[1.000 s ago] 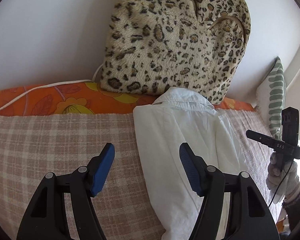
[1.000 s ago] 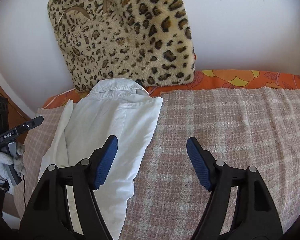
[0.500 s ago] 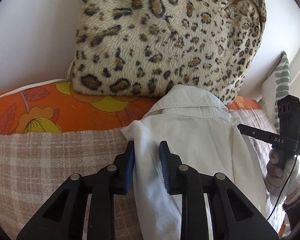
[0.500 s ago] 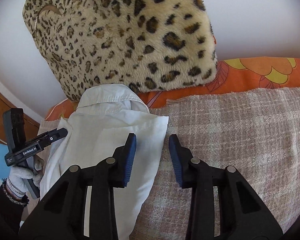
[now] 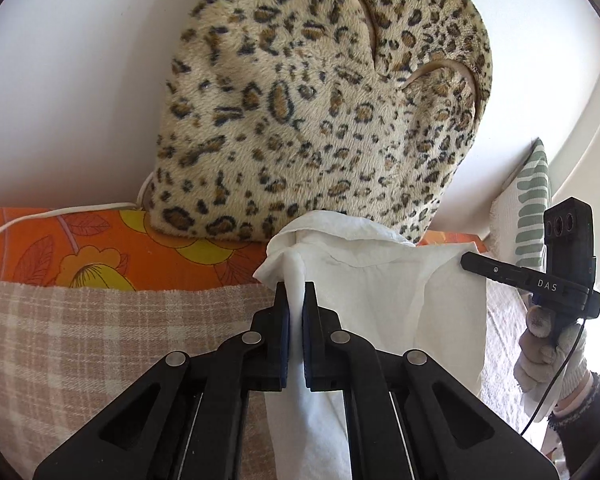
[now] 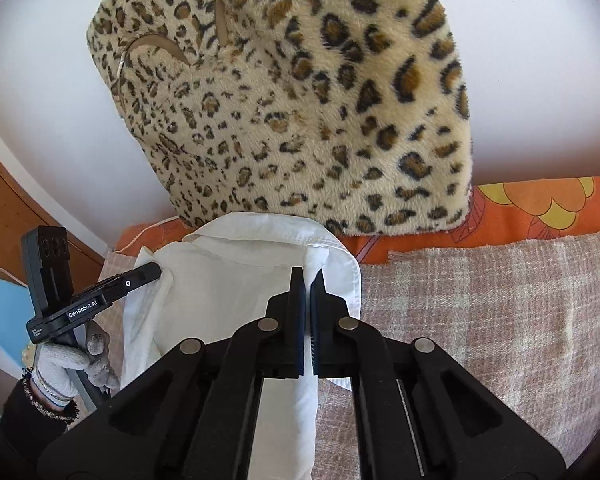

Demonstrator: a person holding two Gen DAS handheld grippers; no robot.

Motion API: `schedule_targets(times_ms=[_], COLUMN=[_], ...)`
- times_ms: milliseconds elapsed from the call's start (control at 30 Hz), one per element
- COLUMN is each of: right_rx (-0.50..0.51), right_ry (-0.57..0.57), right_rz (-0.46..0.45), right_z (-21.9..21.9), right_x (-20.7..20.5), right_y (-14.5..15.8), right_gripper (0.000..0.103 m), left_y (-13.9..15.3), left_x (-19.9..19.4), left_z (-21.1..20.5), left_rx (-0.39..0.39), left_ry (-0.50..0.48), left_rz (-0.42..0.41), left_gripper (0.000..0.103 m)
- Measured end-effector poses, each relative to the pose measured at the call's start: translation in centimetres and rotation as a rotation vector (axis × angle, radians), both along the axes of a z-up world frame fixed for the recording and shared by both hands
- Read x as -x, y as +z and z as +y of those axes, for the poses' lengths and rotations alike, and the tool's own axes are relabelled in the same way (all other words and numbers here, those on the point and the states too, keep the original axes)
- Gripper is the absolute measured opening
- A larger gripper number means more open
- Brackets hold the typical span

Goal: Fold small clothes

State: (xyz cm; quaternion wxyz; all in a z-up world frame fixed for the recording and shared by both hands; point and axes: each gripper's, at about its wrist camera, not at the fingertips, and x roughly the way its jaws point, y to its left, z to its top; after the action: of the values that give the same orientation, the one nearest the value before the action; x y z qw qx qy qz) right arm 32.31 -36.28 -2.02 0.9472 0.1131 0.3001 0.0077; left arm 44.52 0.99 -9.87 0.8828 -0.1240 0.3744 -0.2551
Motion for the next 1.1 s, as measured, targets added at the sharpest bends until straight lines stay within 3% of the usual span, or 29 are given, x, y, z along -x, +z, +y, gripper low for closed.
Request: schedule_targets(times_ms=[267,500,867,1100], right_rx=[0.078,0.168,0.253,0.371], right_ry=[0.055,0.096,0.121,0.128], right_rz=[-0.062,-0.086,-0.053,0.035], right_z=[3.7,8.7,13.1,14.9], right_x=[6.8,14.0,24.4,27.6], right_y=[4.0,4.9,-0.2,-6.6], right_gripper=[0.003,0.003,0.003,0.003], left_y=[5.2,7.6,4.5,0.0], left_x=[6.7,13.7,24.4,28.5], left_z=[0.5,2.4,3.2,2.8], left_rx=[0.004,-0.023,-0.08,-0.159], left_ry=[-0.03,-0.04,-0.044,-0.08], left_rz=[-0.079,-0.122,-0.113,-0.048], left_gripper=[0.003,0.003,0.003,0.003])
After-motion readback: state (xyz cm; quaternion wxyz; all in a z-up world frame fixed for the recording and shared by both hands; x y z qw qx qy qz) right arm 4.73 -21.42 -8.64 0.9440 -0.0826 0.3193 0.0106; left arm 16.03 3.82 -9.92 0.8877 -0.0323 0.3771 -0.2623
